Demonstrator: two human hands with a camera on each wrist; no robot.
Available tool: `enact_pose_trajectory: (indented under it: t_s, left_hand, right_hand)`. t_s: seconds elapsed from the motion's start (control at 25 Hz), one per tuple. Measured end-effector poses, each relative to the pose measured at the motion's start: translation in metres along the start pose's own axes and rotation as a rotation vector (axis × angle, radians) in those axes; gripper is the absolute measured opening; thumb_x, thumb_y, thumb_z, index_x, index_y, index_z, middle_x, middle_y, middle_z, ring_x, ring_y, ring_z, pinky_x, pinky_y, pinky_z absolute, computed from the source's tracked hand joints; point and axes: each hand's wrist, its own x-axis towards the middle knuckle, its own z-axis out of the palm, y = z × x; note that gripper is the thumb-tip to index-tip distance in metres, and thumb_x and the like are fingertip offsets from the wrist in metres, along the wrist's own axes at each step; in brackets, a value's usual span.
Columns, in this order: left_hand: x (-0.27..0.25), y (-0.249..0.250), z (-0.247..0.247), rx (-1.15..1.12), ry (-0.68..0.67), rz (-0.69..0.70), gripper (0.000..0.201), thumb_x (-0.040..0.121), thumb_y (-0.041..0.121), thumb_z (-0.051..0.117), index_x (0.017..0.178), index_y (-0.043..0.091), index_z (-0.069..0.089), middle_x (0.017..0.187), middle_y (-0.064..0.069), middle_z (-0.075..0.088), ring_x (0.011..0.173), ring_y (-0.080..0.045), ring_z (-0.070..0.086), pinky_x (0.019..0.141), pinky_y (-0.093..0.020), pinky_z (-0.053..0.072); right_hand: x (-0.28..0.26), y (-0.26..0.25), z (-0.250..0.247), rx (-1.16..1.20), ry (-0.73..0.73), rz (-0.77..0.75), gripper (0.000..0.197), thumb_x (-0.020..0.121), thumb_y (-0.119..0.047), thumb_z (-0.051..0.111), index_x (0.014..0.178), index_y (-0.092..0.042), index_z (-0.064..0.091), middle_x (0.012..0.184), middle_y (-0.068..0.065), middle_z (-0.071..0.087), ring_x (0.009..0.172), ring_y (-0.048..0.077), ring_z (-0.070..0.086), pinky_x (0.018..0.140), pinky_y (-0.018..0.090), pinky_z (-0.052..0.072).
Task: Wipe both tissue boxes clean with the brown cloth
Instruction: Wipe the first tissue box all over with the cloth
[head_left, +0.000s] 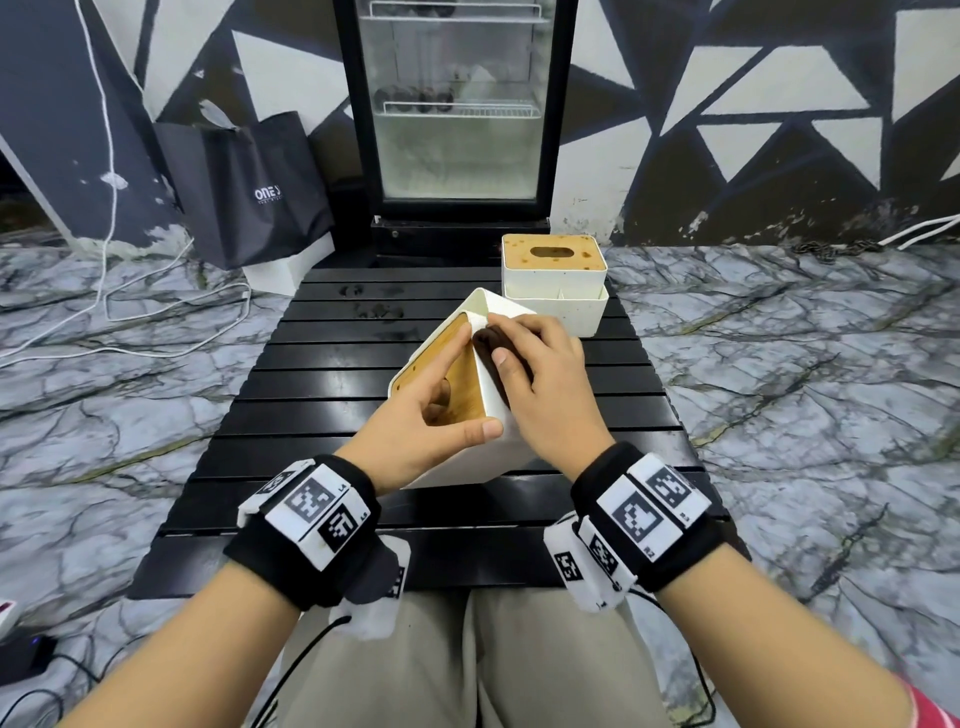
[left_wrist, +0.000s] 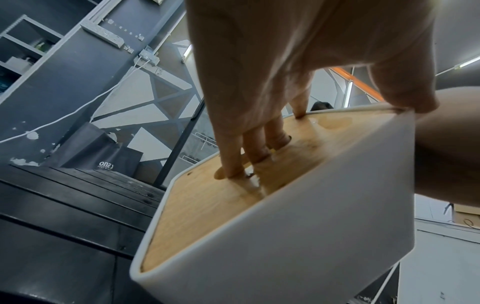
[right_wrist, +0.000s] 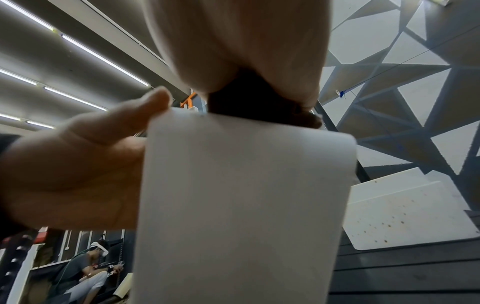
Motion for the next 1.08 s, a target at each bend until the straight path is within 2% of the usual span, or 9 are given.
enact_pose_trajectory:
  t_s: [0.16,0.32,0.44,0.52,0.6,0.68,0.88,1.0,1.08]
  left_hand:
    - [0.002,0.003,0.001,0.005,0.008,0.002,0.095,0.074,0.034,0.074,0.146,0.043,0.013,0.116,0.005,0.058,0.097,0.0,0.059,0.086,-0.007,0.042]
    - [0.004,0.005,-0.001,0.008,0.03,0.0,0.089,0.07,0.041,0.071,0.138,0.053,0.014,0.114,0.008,0.062,0.1,-0.001,0.062,0.082,-0.007,0.043]
    - [0.004,0.003,-0.005,-0.023,0.053,-0.04,0.089,0.06,0.053,0.07,0.131,0.063,0.018,0.113,0.004,0.065,0.102,-0.007,0.064,0.086,-0.015,0.046]
    - [0.004,0.001,-0.006,-0.024,0.067,-0.055,0.091,0.06,0.054,0.071,0.134,0.062,0.017,0.118,0.002,0.064,0.105,-0.012,0.063,0.092,-0.024,0.047]
    - [0.005,0.003,-0.004,-0.024,0.079,-0.055,0.093,0.064,0.048,0.073,0.137,0.057,0.016,0.116,0.001,0.063,0.104,-0.01,0.063,0.092,-0.022,0.047]
    - [0.005,0.004,-0.002,-0.035,0.079,-0.052,0.091,0.067,0.042,0.071,0.138,0.054,0.016,0.114,0.002,0.063,0.103,-0.008,0.063,0.092,-0.021,0.046]
    - [0.004,0.002,-0.008,-0.041,0.078,-0.087,0.099,0.058,0.056,0.071,0.14,0.056,0.015,0.119,-0.005,0.063,0.109,-0.017,0.061,0.103,-0.04,0.043]
    - [0.003,0.003,-0.006,-0.04,0.103,-0.086,0.094,0.057,0.057,0.07,0.133,0.062,0.016,0.115,-0.005,0.064,0.105,-0.018,0.063,0.101,-0.038,0.045]
    - [0.004,0.003,-0.005,-0.043,0.103,-0.078,0.093,0.057,0.056,0.07,0.133,0.061,0.016,0.116,-0.004,0.064,0.105,-0.015,0.062,0.098,-0.033,0.046]
  right_hand:
    - [-0.019,0.0,0.0,-0.009,-0.004,-0.001,0.04,0.092,-0.029,0.037,0.13,-0.024,0.048,0.125,-0.001,0.045,0.103,0.015,0.031,0.092,0.021,0.025]
    - [-0.031,0.003,0.003,0.006,0.01,-0.015,0.043,0.089,-0.032,0.035,0.129,-0.025,0.049,0.125,-0.003,0.046,0.103,0.014,0.032,0.092,0.02,0.024]
    - [-0.032,0.018,0.003,0.012,0.056,0.018,0.043,0.089,-0.031,0.035,0.128,-0.023,0.05,0.125,-0.001,0.048,0.104,0.014,0.031,0.092,0.019,0.022]
    - [-0.031,0.025,0.003,-0.001,0.083,0.063,0.044,0.088,-0.032,0.033,0.128,-0.022,0.05,0.125,0.001,0.048,0.103,0.012,0.029,0.091,0.016,0.02]
    - [-0.03,0.023,0.005,-0.015,0.092,0.073,0.045,0.088,-0.032,0.033,0.128,-0.021,0.05,0.125,0.002,0.048,0.102,0.013,0.028,0.09,0.017,0.02]
    - [-0.031,0.014,0.011,-0.018,0.092,0.026,0.043,0.09,-0.032,0.033,0.128,-0.02,0.05,0.125,0.001,0.047,0.101,0.013,0.027,0.09,0.017,0.019]
    - [-0.033,0.019,0.013,-0.024,0.093,-0.058,0.05,0.088,-0.04,0.026,0.129,-0.022,0.049,0.126,0.0,0.048,0.102,0.012,0.029,0.091,0.017,0.022]
    - [-0.032,0.025,0.014,-0.025,0.136,-0.012,0.052,0.087,-0.041,0.024,0.128,-0.021,0.05,0.124,0.001,0.049,0.1,0.011,0.028,0.089,0.015,0.019]
    - [-0.032,0.019,0.017,-0.035,0.138,-0.002,0.052,0.087,-0.041,0.024,0.127,-0.021,0.05,0.125,0.001,0.049,0.1,0.012,0.028,0.091,0.018,0.021]
